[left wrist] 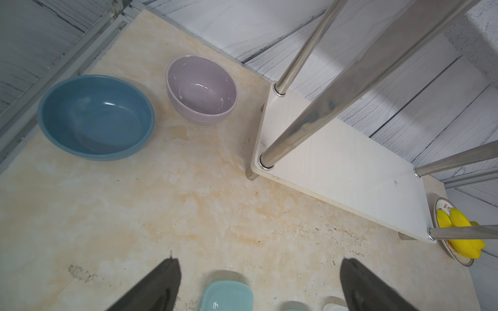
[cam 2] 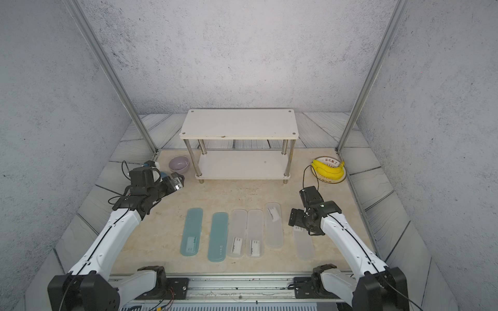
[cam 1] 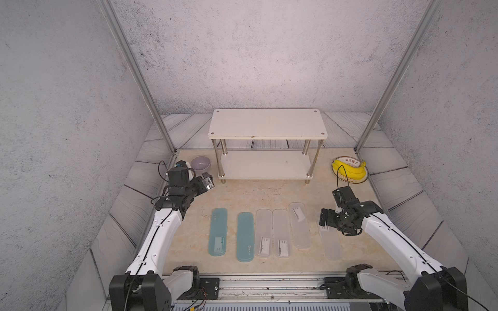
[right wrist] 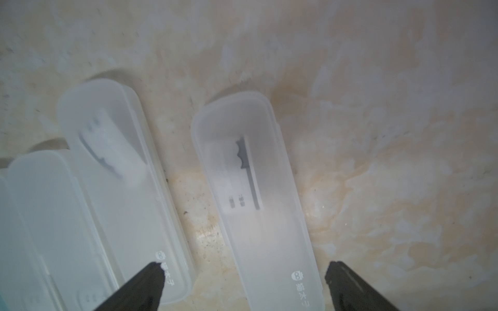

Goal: Place the pencil cases on the shelf according to color
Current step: Pick up the pencil case from the center of the board.

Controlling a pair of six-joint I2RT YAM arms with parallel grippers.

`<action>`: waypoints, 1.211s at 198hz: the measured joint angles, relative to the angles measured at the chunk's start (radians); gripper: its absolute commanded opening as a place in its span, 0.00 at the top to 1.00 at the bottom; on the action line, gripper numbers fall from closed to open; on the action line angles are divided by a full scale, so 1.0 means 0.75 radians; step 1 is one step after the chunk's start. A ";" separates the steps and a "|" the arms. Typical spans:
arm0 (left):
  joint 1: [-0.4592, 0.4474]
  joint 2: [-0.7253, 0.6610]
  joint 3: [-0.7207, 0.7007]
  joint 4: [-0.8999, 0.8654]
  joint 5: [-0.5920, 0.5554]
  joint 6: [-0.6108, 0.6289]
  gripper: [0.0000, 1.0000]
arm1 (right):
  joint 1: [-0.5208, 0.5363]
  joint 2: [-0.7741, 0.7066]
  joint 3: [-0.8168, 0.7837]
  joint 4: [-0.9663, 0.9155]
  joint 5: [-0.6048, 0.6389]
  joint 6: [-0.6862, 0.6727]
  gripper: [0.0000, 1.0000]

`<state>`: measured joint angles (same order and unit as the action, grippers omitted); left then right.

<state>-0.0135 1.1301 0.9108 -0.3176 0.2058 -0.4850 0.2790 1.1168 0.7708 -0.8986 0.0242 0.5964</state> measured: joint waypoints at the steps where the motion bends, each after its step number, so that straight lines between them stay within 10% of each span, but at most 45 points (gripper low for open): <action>1: 0.000 -0.001 -0.001 0.000 0.002 0.001 0.01 | 0.004 0.002 -0.001 -0.002 0.000 0.002 0.00; 182: -0.096 -0.092 -0.016 0.002 0.016 0.058 0.01 | 0.129 0.443 -0.011 0.148 0.190 0.191 0.01; 240: -0.104 -0.092 -0.016 0.000 0.011 0.073 0.01 | 0.042 0.554 0.078 0.184 0.175 0.096 0.29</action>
<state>-0.0917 1.0615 0.8986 -0.3176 0.2138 -0.4301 0.3107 1.5326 0.8295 -0.7609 0.1555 0.6685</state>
